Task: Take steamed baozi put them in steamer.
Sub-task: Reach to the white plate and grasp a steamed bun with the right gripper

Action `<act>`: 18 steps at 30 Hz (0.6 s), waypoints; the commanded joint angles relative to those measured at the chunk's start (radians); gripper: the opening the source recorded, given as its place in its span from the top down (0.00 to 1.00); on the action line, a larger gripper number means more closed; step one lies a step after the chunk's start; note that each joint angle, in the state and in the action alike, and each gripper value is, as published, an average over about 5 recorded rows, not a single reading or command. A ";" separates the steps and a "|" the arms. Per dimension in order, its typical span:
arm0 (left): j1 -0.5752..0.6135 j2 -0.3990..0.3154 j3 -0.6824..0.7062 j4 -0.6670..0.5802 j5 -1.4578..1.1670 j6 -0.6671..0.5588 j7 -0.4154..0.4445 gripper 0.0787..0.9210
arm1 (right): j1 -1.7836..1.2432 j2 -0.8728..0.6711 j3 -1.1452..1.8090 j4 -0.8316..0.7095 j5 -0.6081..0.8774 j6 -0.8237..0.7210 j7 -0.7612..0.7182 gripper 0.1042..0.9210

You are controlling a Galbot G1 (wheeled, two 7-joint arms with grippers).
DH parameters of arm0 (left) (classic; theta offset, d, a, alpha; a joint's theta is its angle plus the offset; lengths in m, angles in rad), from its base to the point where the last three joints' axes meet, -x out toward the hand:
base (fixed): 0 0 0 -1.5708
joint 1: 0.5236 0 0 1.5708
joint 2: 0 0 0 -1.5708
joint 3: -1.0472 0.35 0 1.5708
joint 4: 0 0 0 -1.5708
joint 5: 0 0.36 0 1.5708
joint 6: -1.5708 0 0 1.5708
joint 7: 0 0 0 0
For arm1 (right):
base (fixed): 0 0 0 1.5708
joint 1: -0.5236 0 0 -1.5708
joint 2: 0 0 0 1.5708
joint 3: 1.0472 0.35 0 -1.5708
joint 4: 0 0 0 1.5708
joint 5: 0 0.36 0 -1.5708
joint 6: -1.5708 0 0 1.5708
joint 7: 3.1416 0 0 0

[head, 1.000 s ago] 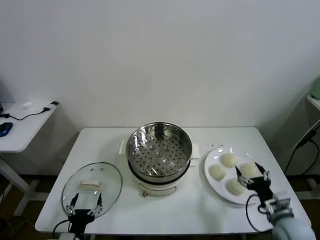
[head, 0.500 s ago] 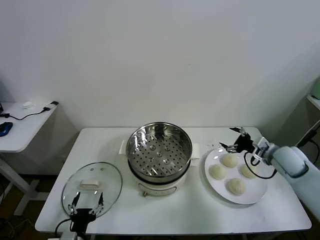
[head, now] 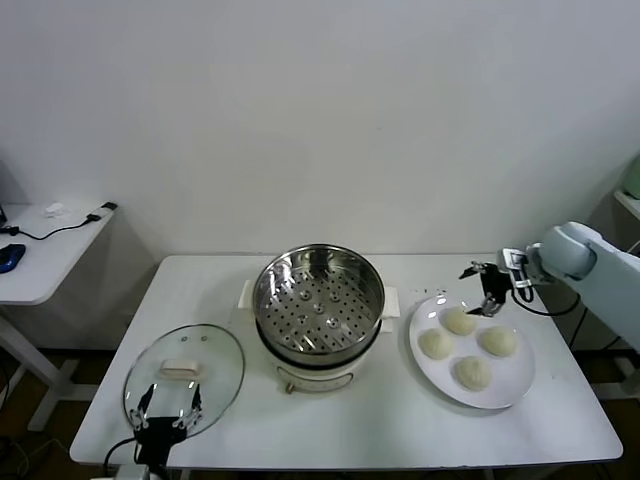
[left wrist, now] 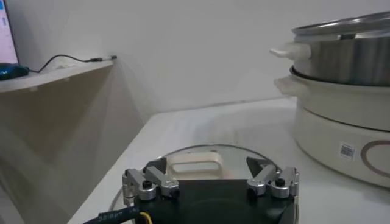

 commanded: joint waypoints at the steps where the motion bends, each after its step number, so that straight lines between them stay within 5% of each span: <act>1: -0.001 -0.005 -0.004 0.004 0.004 0.000 0.001 0.12 | 0.153 0.152 -0.229 -0.203 -0.028 0.018 -0.102 0.12; 18: -0.004 -0.016 -0.022 0.038 0.013 -0.007 0.001 0.12 | -0.024 0.236 -0.107 -0.288 -0.054 -0.028 -0.018 0.12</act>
